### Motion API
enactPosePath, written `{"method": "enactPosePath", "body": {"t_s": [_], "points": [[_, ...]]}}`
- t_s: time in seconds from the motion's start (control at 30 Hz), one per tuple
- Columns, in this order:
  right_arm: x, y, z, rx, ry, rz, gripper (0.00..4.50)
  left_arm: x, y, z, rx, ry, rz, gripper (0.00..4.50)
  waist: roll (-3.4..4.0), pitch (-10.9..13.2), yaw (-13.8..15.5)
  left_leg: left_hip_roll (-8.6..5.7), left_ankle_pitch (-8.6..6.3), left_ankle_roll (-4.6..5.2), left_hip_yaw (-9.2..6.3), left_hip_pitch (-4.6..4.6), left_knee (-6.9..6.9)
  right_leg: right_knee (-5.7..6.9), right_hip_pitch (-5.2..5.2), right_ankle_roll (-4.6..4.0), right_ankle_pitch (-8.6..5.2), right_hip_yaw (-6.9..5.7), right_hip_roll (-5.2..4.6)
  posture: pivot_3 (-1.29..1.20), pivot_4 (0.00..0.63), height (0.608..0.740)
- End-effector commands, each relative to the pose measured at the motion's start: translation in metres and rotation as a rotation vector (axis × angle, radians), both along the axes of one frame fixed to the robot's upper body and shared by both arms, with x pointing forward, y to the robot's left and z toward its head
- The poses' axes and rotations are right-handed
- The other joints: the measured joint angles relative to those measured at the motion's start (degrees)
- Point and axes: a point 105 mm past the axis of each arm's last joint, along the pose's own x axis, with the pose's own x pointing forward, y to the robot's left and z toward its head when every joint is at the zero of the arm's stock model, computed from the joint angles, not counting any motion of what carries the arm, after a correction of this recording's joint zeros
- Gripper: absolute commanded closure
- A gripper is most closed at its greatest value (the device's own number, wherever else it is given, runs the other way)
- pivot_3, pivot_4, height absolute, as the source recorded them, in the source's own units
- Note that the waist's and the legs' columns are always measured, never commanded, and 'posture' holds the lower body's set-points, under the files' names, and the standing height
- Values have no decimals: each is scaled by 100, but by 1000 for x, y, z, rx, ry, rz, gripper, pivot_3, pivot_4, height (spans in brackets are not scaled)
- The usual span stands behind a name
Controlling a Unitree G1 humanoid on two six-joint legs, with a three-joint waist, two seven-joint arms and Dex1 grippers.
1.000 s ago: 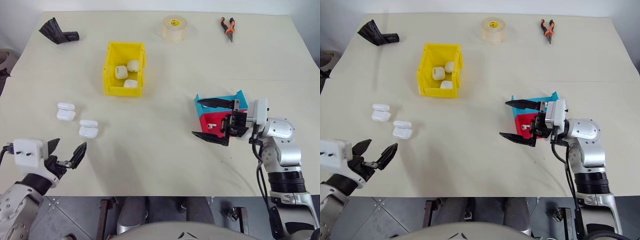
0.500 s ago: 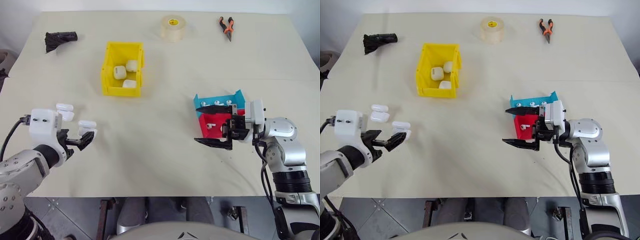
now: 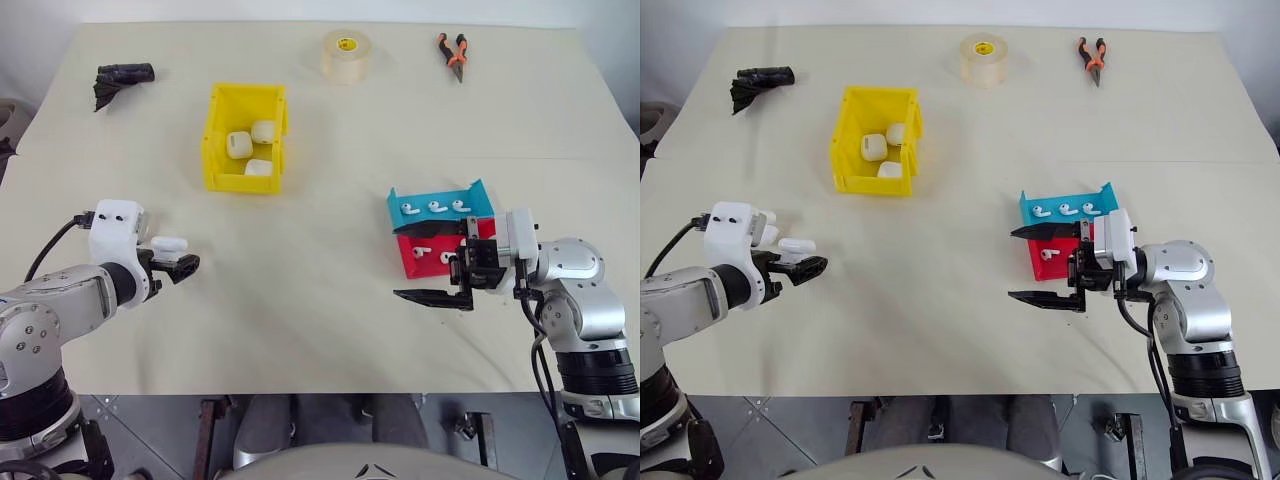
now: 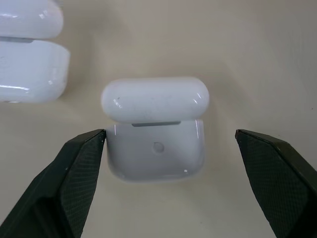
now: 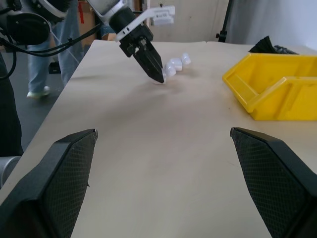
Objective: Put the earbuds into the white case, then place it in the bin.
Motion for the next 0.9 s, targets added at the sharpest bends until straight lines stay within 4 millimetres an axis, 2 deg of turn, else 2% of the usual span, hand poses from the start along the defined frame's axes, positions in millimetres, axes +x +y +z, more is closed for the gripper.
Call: {"method": "enactPosePath", "body": {"t_s": [0.03,0.23,0.37,0.9], "points": [[-5,1,10,13,-41,4,0,4,3,5,0,-18,24,50,0,0,1,0,0,0,0,0,0,0,0,0,0,0,0,0,150,740],[-4,1,10,13,-42,4,0,7,-4,1,-24,-21,41,50,-1,1,17,-1,0,0,0,-1,1,0,0,0,0,1,0,0,150,740],[-2,2,11,16,-45,1,0,2,-6,-6,-23,4,36,50,-2,1,8,-1,0,0,0,0,1,1,0,0,0,2,-1,0,150,740],[-3,6,8,28,-41,-9,0,-2,6,-9,27,102,-16,50,-1,1,5,-1,0,-1,2,3,-1,1,0,0,0,4,0,0,150,740]]}}
